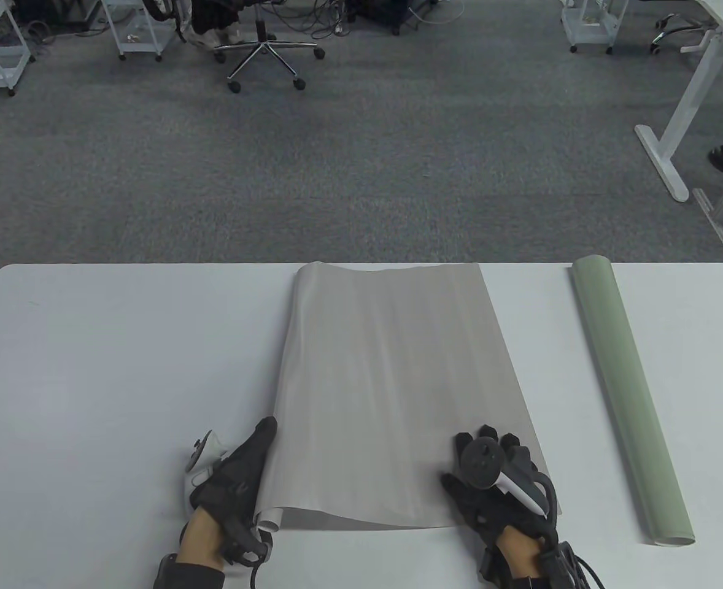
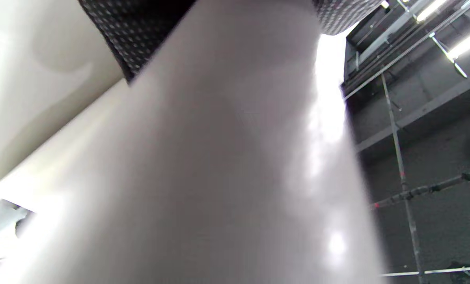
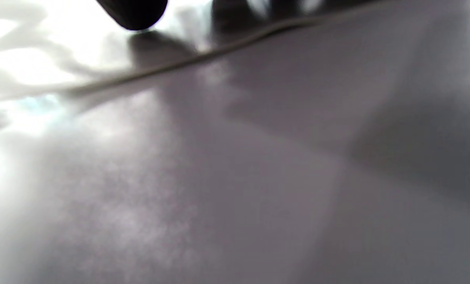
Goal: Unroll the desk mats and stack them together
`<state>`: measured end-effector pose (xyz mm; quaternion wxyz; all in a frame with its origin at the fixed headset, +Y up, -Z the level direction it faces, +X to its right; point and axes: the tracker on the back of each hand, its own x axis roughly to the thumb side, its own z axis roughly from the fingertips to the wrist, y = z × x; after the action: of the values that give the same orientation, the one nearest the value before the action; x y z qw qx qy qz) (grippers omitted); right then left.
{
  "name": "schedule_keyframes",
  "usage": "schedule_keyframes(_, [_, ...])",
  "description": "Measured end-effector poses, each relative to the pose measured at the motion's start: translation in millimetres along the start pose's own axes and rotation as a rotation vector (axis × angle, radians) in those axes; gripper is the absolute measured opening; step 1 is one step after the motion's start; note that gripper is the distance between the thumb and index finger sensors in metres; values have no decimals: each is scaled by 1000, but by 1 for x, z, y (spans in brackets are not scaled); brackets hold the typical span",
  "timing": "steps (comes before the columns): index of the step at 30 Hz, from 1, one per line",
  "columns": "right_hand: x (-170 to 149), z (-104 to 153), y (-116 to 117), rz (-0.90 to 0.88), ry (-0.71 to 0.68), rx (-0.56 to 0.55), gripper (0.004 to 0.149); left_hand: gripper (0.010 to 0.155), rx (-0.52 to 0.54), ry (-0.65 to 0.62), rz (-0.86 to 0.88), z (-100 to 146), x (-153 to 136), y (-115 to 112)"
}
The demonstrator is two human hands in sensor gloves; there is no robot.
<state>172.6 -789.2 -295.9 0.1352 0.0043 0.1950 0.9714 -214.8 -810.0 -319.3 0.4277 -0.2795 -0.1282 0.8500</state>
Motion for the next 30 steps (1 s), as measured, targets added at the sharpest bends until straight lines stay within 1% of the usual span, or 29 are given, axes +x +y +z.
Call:
schedule_keyframes(2, [0, 0, 0, -1, -2, -1, 75, 96, 17, -28, -24, 1, 3, 1])
schedule_keyframes(4, [-1, 0, 0, -7, -2, -1, 75, 95, 33, -41, -2, 2, 4, 1])
schedule_keyframes(10, [-1, 0, 0, -11, 3, -1, 75, 91, 62, -21, -9, 8, 4, 8])
schedule_keyframes(12, [-2, 0, 0, -15, 5, 1, 75, 89, 43, -20, 37, 10, 3, 8])
schedule_keyframes(13, [-2, 0, 1, -17, 4, 3, 75, 91, 45, -8, 28, 10, 5, 9])
schedule_keyframes(16, [-2, 0, 1, -16, 3, 5, 76, 94, 6, 3, -23, 9, 7, 8])
schedule_keyframes(18, [-2, 0, 1, -17, 3, 6, 76, 95, -12, -7, -12, 8, 7, 7])
schedule_keyframes(22, [-3, -1, 1, -21, 2, 6, 76, 95, 3, -22, -13, 7, 7, 8])
schedule_keyframes(26, [-6, -1, 1, -31, 4, 7, 76, 93, 68, -33, -32, 9, 7, 9])
schedule_keyframes(29, [-6, -1, 0, -27, 2, 5, 76, 92, 96, -37, -58, 11, 7, 13])
schedule_keyframes(30, [-6, -1, 0, -30, 2, 5, 76, 90, 101, -40, -43, 13, 6, 14])
